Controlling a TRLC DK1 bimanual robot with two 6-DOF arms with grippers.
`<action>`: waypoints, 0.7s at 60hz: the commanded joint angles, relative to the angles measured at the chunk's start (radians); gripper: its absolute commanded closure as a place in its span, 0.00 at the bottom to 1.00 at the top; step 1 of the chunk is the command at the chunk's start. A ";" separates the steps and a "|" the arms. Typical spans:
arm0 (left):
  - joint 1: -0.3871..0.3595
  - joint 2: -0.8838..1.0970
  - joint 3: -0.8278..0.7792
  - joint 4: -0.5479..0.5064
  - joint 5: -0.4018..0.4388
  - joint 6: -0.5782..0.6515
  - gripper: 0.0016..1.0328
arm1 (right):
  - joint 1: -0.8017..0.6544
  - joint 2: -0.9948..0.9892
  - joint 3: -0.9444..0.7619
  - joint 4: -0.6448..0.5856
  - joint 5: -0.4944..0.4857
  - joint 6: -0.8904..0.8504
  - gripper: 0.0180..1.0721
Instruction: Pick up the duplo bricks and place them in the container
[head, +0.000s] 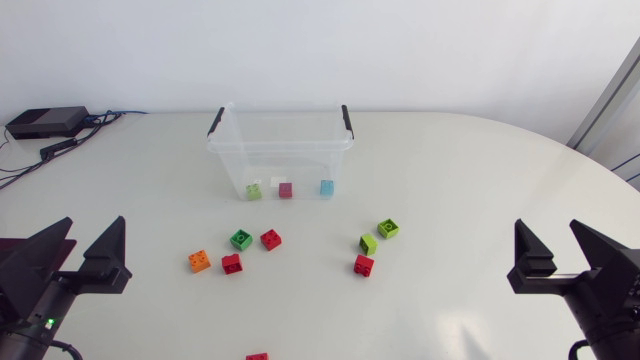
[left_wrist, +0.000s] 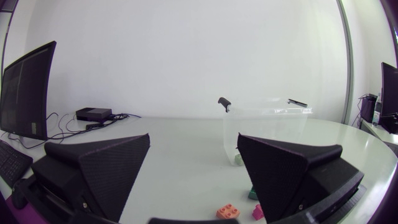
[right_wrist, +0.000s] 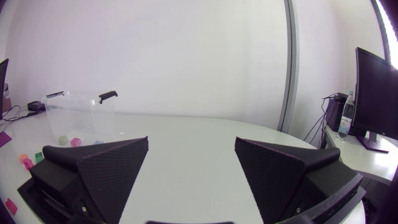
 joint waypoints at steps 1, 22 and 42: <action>0.001 -0.010 -0.022 0.003 0.003 -0.026 0.05 | 0.010 -0.005 -0.020 0.006 -0.004 -0.006 0.04; -0.002 -0.010 0.015 -0.017 0.003 -0.028 0.05 | 0.016 -0.010 -0.017 0.012 -0.004 -0.008 0.04; -0.028 0.490 0.435 -0.121 0.003 -0.031 0.06 | 0.070 0.220 0.176 0.037 0.008 -0.005 0.05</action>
